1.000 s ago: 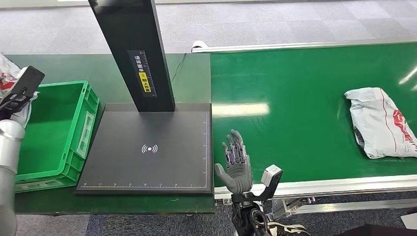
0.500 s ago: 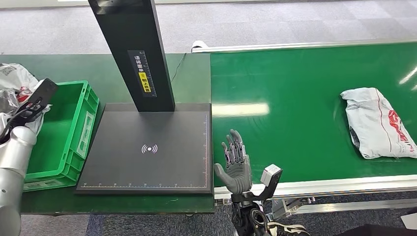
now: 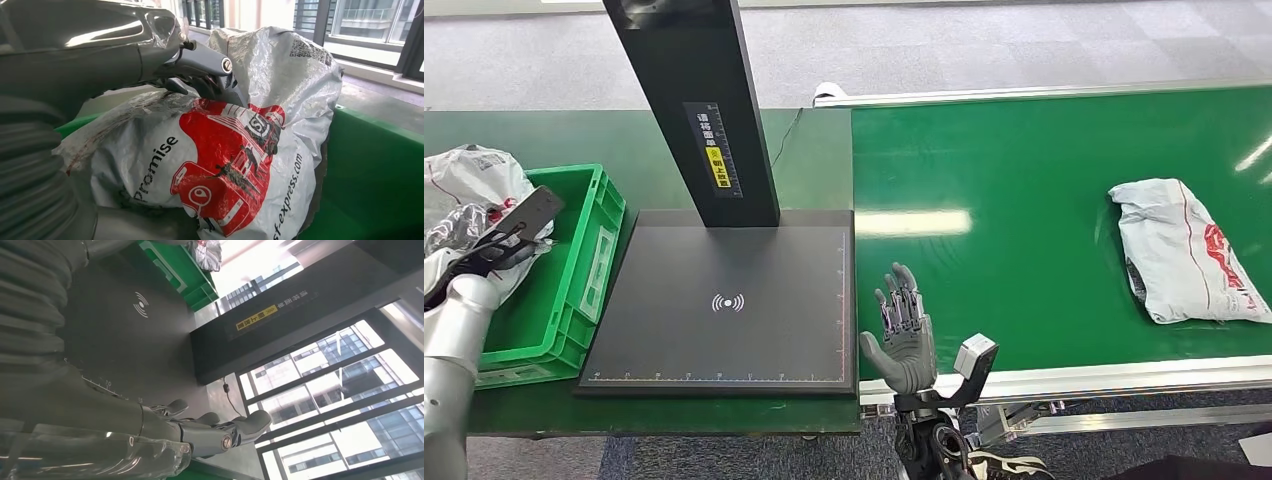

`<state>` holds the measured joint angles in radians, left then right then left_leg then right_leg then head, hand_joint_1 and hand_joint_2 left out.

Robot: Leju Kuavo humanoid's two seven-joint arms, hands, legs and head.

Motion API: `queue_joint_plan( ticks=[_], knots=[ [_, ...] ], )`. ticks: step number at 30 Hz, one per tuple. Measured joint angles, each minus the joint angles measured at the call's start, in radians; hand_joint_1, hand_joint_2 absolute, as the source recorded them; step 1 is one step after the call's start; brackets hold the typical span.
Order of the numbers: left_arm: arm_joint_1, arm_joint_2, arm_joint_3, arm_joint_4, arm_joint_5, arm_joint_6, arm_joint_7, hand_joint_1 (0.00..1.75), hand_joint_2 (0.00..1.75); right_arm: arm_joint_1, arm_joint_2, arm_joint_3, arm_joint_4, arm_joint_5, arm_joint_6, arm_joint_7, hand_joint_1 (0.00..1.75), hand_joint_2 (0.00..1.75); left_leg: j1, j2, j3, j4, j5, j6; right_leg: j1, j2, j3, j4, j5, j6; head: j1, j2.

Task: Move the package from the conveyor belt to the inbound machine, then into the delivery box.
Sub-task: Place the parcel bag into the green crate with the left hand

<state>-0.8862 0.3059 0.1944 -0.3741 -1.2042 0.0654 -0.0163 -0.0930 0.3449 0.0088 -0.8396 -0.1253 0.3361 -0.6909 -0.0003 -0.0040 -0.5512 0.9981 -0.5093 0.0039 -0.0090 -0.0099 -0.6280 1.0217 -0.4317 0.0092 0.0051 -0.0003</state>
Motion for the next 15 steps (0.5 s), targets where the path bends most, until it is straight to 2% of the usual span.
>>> queue_joint_plan(
  ticks=[3, 4, 5, 11, 15],
  knots=[
    [0.004, 0.005, 0.002, -0.001, 0.001, -0.004, -0.006, 0.38, 1.75, 0.000, 0.000, 0.000, 0.000, -0.001, 0.000, 0.000, 0.00, 1.75, 0.000, 0.000, 0.000, 0.000, 0.000, 0.000, 0.000, 0.000, 0.000, 0.000, 0.000, 0.000, 0.000, 0.000],
    [0.007, 0.007, 0.003, -0.001, 0.004, -0.007, -0.011, 0.07, 1.75, 0.000, 0.000, 0.000, 0.000, -0.001, 0.000, 0.000, 0.00, 1.75, 0.000, 0.000, 0.000, 0.000, 0.000, 0.000, 0.000, 0.000, 0.000, 0.000, 0.000, 0.000, 0.000, 0.000],
    [0.010, 0.009, 0.006, -0.002, 0.009, -0.012, -0.019, 0.00, 1.75, 0.000, 0.000, 0.000, 0.000, -0.001, 0.000, 0.000, 0.00, 1.75, 0.000, 0.000, 0.000, 0.000, 0.000, 0.000, 0.000, 0.000, 0.000, 0.000, 0.000, 0.000, 0.000, 0.000],
    [0.055, 0.033, 0.041, -0.034, 0.100, -0.077, -0.136, 0.00, 1.75, 0.000, 0.000, -0.001, 0.004, -0.003, -0.001, -0.007, 0.00, 1.75, 0.000, 0.003, 0.000, 0.000, 0.000, 0.000, 0.000, 0.001, -0.001, 0.000, 0.000, 0.000, 0.000, 0.000],
    [0.132, 0.037, 0.082, -0.121, 0.231, -0.092, -0.242, 0.00, 1.75, 0.000, 0.000, -0.004, 0.008, -0.009, -0.003, -0.008, 0.00, 1.75, 0.000, 0.005, 0.000, 0.000, 0.000, 0.000, 0.000, 0.002, -0.001, 0.000, 0.000, 0.000, 0.000, 0.000]
  ],
)
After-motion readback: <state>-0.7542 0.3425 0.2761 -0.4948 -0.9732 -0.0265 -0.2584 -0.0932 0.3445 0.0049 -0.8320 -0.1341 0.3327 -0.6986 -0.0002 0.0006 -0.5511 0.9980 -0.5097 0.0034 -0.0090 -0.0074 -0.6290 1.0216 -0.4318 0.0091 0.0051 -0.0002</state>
